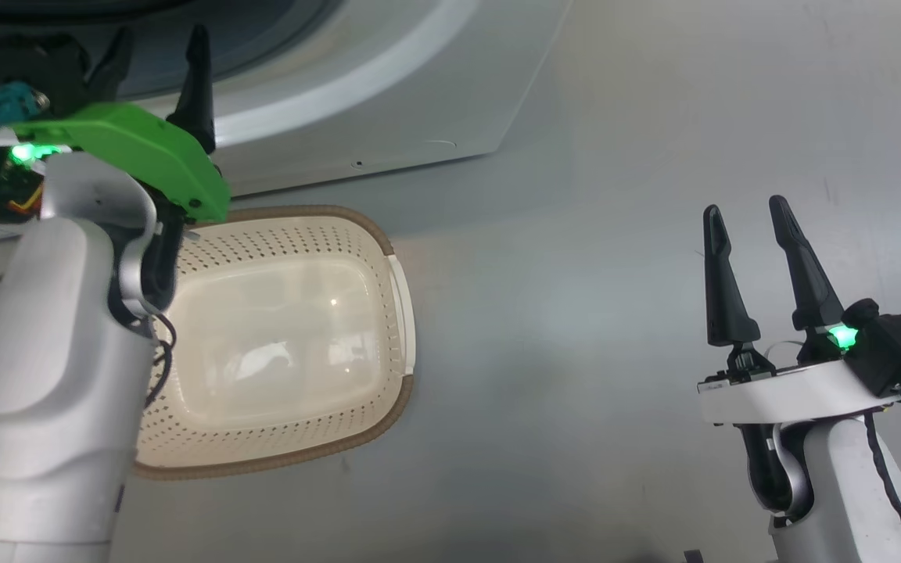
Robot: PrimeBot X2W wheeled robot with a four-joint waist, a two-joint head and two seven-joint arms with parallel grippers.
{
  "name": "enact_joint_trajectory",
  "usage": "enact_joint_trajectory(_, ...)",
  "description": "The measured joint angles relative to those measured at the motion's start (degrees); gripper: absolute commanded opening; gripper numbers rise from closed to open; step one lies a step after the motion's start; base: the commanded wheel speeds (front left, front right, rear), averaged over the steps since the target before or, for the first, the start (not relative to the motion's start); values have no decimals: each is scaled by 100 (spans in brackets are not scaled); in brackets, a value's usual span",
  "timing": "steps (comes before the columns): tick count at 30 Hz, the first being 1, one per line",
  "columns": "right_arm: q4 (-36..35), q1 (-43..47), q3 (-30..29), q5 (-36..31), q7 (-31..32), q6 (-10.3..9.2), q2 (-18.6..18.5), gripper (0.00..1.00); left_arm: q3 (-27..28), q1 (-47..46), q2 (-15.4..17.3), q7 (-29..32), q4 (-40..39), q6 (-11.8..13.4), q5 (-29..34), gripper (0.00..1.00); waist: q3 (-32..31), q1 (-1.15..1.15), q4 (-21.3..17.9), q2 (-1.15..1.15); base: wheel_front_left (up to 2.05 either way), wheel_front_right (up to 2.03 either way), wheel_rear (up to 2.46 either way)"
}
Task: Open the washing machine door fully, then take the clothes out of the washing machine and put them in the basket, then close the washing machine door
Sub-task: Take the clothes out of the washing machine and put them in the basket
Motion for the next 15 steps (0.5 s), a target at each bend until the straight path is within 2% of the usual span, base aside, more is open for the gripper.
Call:
enact_joint_trajectory(8, 89, -342, 156, 181, 0, 1, -3, 100, 201, -848, 452, 918, 278, -98, -132, 100, 460, 0, -305, 0, 0, 0, 0)
enact_joint_trajectory(15, 140, -480, 237, 365, 0, 1, -7, 100, 405, -1564, 730, 1374, 355, -104, -194, 100, 680, 1, -575, 0, 0, 0, 0)
